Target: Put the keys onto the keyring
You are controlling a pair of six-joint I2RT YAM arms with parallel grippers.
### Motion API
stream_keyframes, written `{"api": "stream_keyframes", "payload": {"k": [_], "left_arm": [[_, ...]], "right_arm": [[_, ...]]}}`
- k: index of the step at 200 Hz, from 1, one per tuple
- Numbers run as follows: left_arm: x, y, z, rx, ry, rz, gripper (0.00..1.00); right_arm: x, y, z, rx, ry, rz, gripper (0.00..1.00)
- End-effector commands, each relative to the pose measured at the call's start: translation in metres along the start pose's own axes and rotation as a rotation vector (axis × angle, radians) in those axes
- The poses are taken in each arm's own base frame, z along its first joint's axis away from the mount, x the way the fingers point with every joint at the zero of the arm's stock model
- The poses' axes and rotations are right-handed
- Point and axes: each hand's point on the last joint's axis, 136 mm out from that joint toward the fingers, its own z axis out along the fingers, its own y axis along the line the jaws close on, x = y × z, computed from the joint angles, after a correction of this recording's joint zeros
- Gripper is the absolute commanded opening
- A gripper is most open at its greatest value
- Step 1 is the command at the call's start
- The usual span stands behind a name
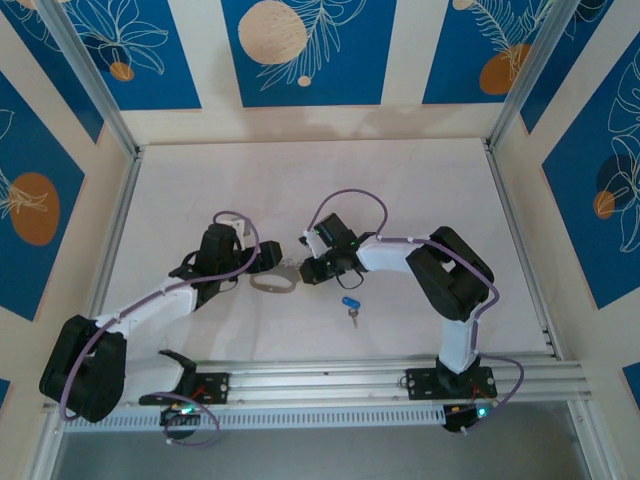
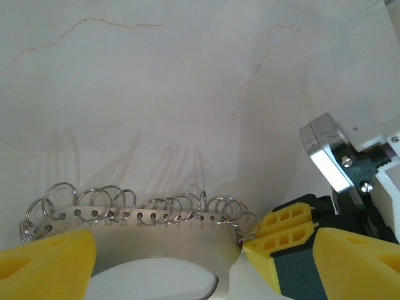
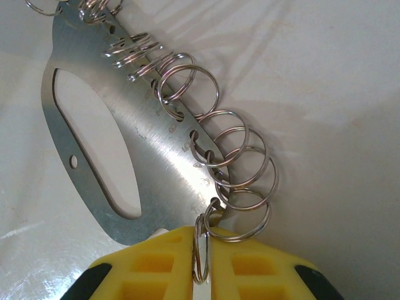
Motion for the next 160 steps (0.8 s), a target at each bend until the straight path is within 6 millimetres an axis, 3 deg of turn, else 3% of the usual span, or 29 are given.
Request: {"api": "stream_keyframes", "payload": {"k": [1, 160], "left_arm": [[-0.0078, -0.0105, -0.0005, 0.035, -0.022, 0.003, 0.9], [-0.0058, -0.0101, 0.0024, 0.039, -0.013, 0.0, 0.9]], "right_arm": [[-0.0076, 0.0016, -0.0052, -0.02, -0.014, 0.003, 0.17], [-0.015, -0.0003, -0.0119, -0.031, -0.036, 0.017, 0.23]]}}
